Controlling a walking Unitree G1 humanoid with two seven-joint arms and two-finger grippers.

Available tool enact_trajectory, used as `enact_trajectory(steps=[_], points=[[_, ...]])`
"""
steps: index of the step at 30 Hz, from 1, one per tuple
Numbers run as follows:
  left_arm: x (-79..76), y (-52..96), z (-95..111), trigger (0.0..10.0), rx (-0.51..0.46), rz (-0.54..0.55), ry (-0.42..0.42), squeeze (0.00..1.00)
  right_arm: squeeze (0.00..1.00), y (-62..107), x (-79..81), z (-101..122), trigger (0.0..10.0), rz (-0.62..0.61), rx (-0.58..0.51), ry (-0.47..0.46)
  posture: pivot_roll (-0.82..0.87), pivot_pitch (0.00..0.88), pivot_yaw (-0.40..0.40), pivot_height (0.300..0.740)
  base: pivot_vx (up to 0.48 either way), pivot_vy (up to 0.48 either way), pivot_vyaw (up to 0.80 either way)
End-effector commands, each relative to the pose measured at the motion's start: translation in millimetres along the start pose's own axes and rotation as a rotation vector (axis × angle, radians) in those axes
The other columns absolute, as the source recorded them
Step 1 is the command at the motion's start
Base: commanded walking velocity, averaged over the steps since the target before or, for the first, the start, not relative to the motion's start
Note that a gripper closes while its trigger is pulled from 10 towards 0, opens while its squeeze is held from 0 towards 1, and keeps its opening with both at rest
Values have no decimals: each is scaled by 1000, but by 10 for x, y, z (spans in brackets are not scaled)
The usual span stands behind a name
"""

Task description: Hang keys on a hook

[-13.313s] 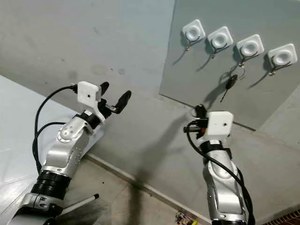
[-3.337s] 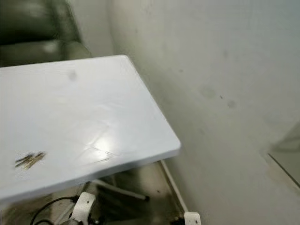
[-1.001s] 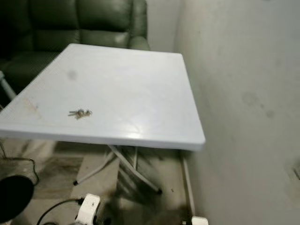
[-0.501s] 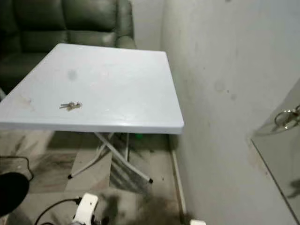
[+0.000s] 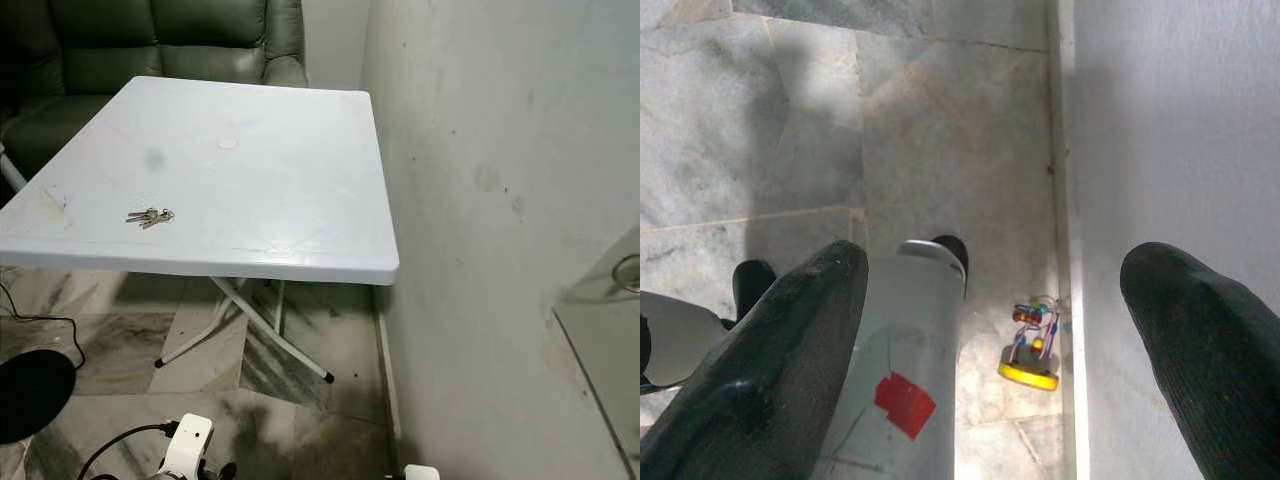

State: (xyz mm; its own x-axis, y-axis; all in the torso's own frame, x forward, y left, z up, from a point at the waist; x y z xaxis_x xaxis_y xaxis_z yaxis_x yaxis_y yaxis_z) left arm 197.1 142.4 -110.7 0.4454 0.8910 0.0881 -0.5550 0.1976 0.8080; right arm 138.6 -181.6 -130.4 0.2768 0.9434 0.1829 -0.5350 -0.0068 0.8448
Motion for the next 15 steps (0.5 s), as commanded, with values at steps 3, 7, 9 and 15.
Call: enact_trajectory(steps=[3,7,9,15], points=[[33,5,1,10000,-1,6,-19,0,0,4,-2,-4,10000,3,-3,-10,-53,9,-27,736,0,0,0],[26,4,2,10000,-1,2,-27,0,0,4,-1,-6,10000,3,-4,-11,-53,11,-27,736,0,0,0],[26,5,-2,10000,1,3,-29,0,0,5,-1,-8,10000,4,-4,-11,-53,11,-27,736,0,0,0],[23,1,16,10000,-6,0,-24,0,0,7,-7,-14,10000,1,-1,-9,-54,11,-26,736,0,0,0]])
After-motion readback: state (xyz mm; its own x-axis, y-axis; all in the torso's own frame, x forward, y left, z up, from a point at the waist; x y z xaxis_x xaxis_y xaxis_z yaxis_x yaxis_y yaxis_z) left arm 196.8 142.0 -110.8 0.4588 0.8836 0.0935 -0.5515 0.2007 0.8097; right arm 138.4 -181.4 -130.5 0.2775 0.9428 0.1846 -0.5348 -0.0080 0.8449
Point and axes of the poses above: a point about 5 cm out from each wrist's last joint towards the gripper, its own y axis pointing back from the gripper into the wrist, its own z axis along the axis of the wrist's last joint, x = y × z, the point moved 3 cm from there along -y, pointing out of the wrist towards the gripper, and after that the axes turned 14 degrees about -y, right-handed, at the moved point
